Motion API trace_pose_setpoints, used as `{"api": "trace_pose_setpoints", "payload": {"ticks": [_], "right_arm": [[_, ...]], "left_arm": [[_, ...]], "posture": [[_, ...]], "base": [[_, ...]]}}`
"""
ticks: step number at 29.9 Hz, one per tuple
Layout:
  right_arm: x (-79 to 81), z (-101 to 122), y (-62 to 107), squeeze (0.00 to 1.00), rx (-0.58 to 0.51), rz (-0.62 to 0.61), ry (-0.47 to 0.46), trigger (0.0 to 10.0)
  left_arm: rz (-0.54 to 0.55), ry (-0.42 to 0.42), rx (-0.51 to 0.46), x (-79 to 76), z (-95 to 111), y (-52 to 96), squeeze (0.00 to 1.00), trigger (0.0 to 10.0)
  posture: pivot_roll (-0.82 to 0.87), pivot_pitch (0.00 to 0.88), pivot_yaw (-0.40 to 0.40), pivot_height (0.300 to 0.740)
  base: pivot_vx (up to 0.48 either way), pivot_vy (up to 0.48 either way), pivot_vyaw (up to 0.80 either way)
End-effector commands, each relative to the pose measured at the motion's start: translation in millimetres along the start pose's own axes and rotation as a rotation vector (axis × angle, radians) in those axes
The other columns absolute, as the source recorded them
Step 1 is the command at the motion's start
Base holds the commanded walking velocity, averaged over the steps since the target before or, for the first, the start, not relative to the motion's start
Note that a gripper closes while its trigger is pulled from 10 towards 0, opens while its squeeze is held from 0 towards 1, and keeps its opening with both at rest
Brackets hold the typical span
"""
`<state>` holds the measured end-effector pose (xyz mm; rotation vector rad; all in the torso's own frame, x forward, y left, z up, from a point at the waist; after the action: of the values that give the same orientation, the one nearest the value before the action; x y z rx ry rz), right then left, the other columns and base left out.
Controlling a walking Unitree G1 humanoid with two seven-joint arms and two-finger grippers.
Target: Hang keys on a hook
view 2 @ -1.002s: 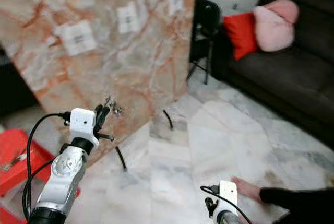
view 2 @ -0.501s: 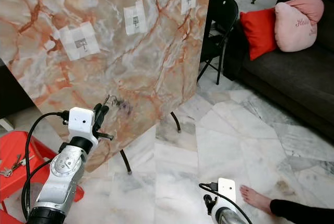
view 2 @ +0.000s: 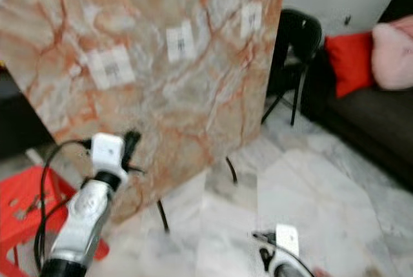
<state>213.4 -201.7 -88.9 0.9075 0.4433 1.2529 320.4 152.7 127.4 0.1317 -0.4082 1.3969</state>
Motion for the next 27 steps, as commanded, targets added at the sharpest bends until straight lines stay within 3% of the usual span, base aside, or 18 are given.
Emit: {"api": "trace_pose_setpoints", "payload": {"ticks": [1,6,14,27], "right_arm": [[11.7,1.1,-1.7,0.00,-0.005,0.025,0.001,10.0],[11.8,1.6,-1.8,0.00,-0.008,0.025,0.011,10.0],[12.5,2.0,-1.7,0.00,-0.015,0.032,-0.004,10.0],[12.3,1.9,-1.7,0.00,-0.015,0.030,-0.006,10.0]], "left_arm": [[0.027,-0.014,-0.014,10.3,3.5,-0.3,0.00,10.0],[0.037,-0.014,-0.008,12.6,2.4,0.6,0.00,10.0],[0.044,-0.014,-0.017,13.2,4.9,-0.7,0.00,10.0],[0.068,-0.006,-0.054,16.1,14.4,-4.3,0.00,10.0]], "posture": [[0.10,0.000,-0.071,0.740],[0.10,0.000,-0.070,0.740],[0.10,0.000,-0.069,0.740],[0.10,0.000,-0.070,0.740]], "base": [[0.319,0.000,0.00],[0.316,0.000,0.00],[0.310,0.000,0.51],[0.000,0.000,0.00]]}}
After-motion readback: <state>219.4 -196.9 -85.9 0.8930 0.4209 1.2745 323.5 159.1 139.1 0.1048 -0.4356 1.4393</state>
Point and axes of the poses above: a point about 5 cm out from each wrist's last joint towards the gripper, its own y axis pointing back from the gripper into the wrist, its own z axis along the axis of the wrist's last joint, x = y × z, the point moved 2 cm from there along -y, pointing out of the wrist towards the gripper, and after that the axes turned 11 degrees about -y, right-handed, at the moved point
